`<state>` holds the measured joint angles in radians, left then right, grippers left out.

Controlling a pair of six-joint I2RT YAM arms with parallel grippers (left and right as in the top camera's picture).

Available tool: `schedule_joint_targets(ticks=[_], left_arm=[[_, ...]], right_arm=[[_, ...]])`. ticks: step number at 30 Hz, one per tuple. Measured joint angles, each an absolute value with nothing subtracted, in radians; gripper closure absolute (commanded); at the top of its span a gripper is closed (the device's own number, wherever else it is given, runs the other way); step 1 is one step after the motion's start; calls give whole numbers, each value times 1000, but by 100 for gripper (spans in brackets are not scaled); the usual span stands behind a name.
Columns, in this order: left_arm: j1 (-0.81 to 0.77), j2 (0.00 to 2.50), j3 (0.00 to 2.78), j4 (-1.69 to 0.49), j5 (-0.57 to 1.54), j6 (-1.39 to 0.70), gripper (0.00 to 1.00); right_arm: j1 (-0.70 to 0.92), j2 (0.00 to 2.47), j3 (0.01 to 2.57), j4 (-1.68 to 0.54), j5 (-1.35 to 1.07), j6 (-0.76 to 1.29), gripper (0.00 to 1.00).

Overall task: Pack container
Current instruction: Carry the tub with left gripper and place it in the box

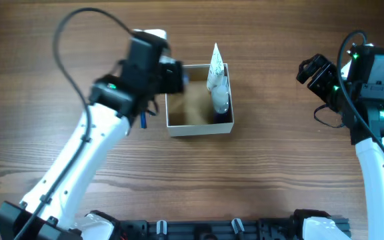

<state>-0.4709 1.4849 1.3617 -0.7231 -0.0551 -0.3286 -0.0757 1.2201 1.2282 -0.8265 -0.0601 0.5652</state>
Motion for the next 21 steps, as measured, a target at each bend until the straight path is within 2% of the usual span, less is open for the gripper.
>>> schedule_joint_targets(ticks=[6,21], left_arm=[[-577,1517,1362,-722,-101,-384,31],[-580,1839,1362,-639,-147,-459,23]], right_arm=[[-76,1220,1228,-826,-60,565,0],[-76,1220,1228,-826,-60,565,0]])
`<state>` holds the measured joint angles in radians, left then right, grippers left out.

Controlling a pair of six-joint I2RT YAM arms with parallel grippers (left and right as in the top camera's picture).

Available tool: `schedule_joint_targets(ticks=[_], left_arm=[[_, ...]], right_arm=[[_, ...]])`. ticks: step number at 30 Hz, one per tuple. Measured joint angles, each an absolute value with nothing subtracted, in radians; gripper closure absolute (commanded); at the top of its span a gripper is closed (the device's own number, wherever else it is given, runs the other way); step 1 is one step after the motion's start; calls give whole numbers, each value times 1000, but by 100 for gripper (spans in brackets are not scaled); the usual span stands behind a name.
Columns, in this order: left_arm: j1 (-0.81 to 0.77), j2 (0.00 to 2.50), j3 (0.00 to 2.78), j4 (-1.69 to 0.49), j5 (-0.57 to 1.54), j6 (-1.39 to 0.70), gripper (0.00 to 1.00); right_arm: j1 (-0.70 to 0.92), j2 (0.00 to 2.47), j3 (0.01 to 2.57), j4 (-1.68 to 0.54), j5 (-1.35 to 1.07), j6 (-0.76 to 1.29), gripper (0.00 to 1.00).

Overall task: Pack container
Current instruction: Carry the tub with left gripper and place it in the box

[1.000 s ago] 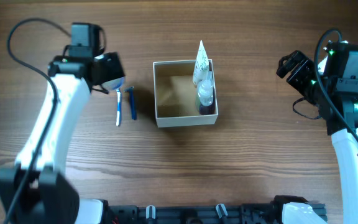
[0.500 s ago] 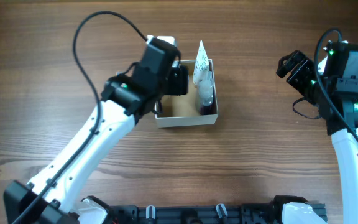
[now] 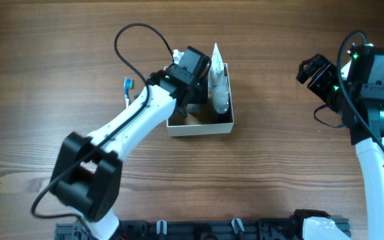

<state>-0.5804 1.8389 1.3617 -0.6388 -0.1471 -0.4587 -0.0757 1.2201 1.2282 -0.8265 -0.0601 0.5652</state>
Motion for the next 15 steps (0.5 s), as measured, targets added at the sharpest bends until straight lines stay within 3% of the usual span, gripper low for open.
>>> schedule_joint_targets(ticks=[6,9,15], left_arm=[[-580,1871,1362,-604,-208,-462,15],[-575,1871,1362,-601,-233,-466,0],[-561,1871,1364,-590,-234,-470,1]], right_arm=[[-76,1220,1228,-826,-60,565,0],[-76,1220,1228,-826,-60,565,0],[-76,1220,1228,-826,-60,565,0]])
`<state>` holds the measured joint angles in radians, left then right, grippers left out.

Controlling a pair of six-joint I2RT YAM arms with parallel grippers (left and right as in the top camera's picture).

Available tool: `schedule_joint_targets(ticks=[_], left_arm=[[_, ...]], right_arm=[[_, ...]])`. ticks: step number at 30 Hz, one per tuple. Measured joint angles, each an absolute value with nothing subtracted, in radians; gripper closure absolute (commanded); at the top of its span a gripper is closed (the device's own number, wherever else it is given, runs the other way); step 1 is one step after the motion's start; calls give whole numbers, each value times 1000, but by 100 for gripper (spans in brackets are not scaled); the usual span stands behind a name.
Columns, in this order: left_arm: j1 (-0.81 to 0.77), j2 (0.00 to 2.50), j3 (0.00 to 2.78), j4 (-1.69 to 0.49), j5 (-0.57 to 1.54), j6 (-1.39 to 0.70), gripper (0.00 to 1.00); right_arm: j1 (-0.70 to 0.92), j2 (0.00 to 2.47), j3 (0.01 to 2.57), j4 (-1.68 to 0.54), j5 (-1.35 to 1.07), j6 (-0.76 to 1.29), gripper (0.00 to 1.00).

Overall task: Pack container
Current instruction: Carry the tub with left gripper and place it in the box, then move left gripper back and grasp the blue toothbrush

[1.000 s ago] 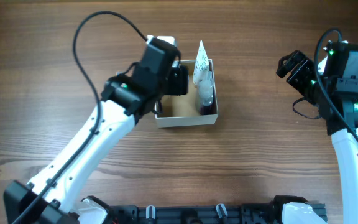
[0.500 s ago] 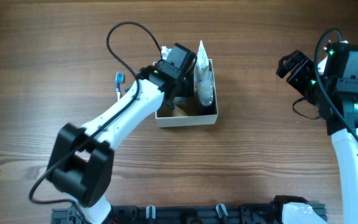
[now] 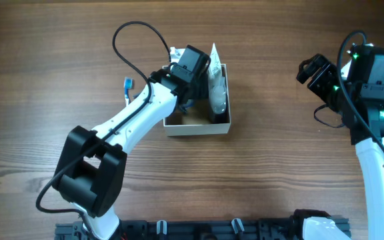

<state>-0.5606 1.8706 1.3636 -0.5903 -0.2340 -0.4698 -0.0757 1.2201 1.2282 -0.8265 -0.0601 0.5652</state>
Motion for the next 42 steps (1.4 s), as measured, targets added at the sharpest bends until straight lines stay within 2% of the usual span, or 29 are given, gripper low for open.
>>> schedule_joint_targets(ticks=[4,12,17,23,28,32,35,42], left_arm=[[-559,1866,1375,-625,-222,-470,0],[-533,1728,1518,-836,-185,-470,0],[-354,1599,1549,-929,-176,-469,0],[-107,1650,1550,-1006,-70,-403,0],[-55,1742,1549,-1037,20,-329,1],[-57,1832,1550,-1070,55,-284,13],[-57,1904,1549,-1101,63,-268,15],[-57,2060,1549,-1107,71,-222,30]], right_arm=[[-76,1220,1228,-826,-60,565,0],[-76,1220,1228,-826,-60,565,0],[-76,1220,1228,-826,-60,565,0],[-76,1220,1228,-826,-60,565,0],[-76,1220,1228,-826,-60,565,0],[-76,1220,1228,-826,-60,565,0],[-76,1220,1228,-826,-60,565,0],[-76,1220,1228,-826,-60,565,0]])
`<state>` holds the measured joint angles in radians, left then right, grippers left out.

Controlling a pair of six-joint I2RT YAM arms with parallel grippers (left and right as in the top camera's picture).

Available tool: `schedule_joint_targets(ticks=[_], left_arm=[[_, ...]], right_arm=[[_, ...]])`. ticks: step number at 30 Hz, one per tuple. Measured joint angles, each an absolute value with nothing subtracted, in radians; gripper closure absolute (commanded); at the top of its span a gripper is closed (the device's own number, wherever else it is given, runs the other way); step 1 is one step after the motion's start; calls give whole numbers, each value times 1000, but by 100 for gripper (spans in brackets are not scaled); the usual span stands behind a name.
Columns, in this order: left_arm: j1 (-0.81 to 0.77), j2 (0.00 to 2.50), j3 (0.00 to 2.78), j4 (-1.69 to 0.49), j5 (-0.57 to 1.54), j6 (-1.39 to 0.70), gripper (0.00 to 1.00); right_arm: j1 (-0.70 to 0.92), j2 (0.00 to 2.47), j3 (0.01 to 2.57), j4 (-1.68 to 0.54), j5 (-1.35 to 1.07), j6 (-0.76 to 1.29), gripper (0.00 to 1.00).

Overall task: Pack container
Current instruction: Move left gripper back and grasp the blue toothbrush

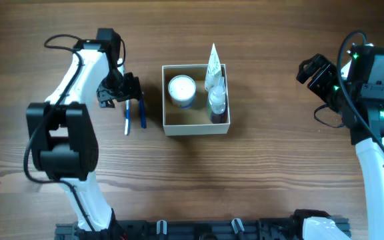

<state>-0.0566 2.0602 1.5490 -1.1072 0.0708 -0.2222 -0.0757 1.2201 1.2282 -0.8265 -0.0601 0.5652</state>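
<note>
An open white box point(197, 128) stands mid-table. In its left half sits a white round jar point(181, 91). Along its right wall stand a white tube point(213, 62) and a clear bottle point(217, 101). Two toothbrushes lie just left of the box, one white point(127, 120) and one blue point(142, 115). My left gripper point(123, 89) hovers over their far ends, its fingers spread and holding nothing. My right gripper point(311, 69) hangs open at the far right, well away from the box.
The left arm's white links point(79, 67) run down the table's left side. The right arm point(372, 133) fills the right edge. A black rail point(199, 230) lines the front edge of the wooden table point(272, 173).
My left gripper was down inside the box's left half. It now sits left of the box over the toothbrushes, and the white jar shows in the box. The right arm has not moved.
At first my left gripper stood at the box's left wall, and the box's left half showed bare floor. At the two following moments it was reaching down into that half. Now it is outside and a white jar rests there.
</note>
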Motion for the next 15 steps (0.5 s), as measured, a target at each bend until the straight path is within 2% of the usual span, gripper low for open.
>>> schedule_joint_targets(ticks=[6,15], left_arm=[[-55,2103,1548,-1099,70,-203,42],[-49,2105,1537,-1041,36,-179,43]], right_arm=[[-76,1220,1228,-826,-60,565,0],[-76,1220,1228,-826,-60,565,0]])
